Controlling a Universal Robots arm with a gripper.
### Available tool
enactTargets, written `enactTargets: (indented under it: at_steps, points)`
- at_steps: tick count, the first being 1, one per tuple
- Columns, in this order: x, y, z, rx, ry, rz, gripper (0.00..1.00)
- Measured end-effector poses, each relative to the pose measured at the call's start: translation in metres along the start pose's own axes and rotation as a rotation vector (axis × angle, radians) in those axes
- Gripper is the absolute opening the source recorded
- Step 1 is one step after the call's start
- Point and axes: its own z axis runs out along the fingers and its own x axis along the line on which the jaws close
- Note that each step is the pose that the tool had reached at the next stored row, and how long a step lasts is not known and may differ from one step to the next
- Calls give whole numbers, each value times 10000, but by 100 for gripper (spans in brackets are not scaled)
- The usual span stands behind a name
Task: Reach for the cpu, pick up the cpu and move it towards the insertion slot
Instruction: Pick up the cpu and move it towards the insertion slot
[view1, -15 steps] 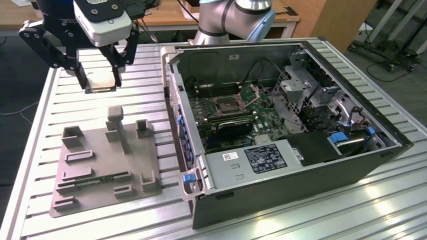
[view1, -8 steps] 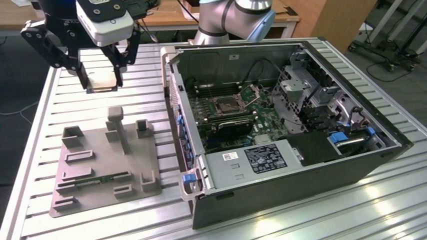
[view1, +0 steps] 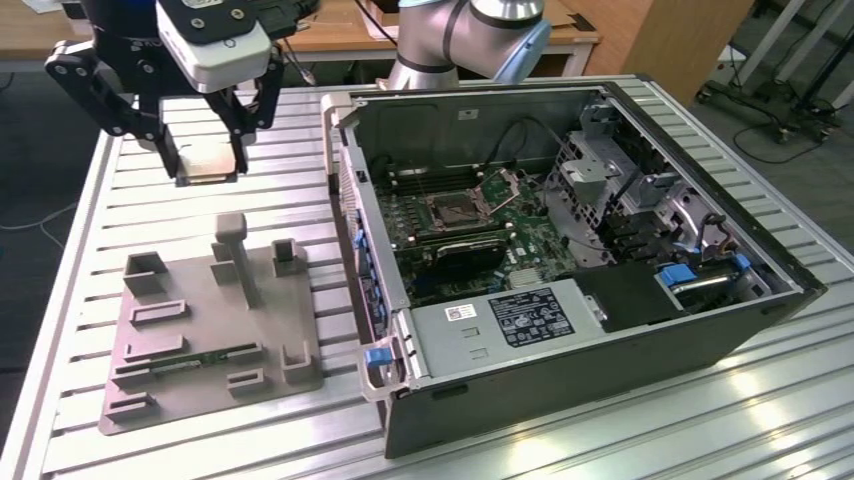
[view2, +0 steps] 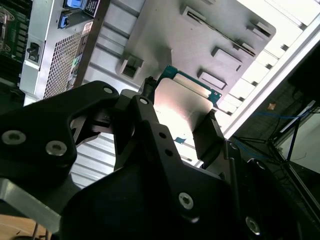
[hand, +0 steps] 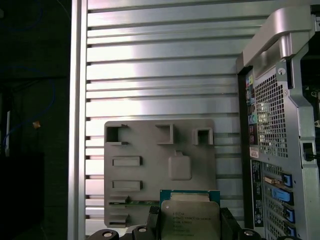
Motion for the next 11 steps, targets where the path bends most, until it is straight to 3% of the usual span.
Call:
enactTargets:
  at_steps: [11]
  points:
    - [-27, 1, 0, 0, 1, 0, 55]
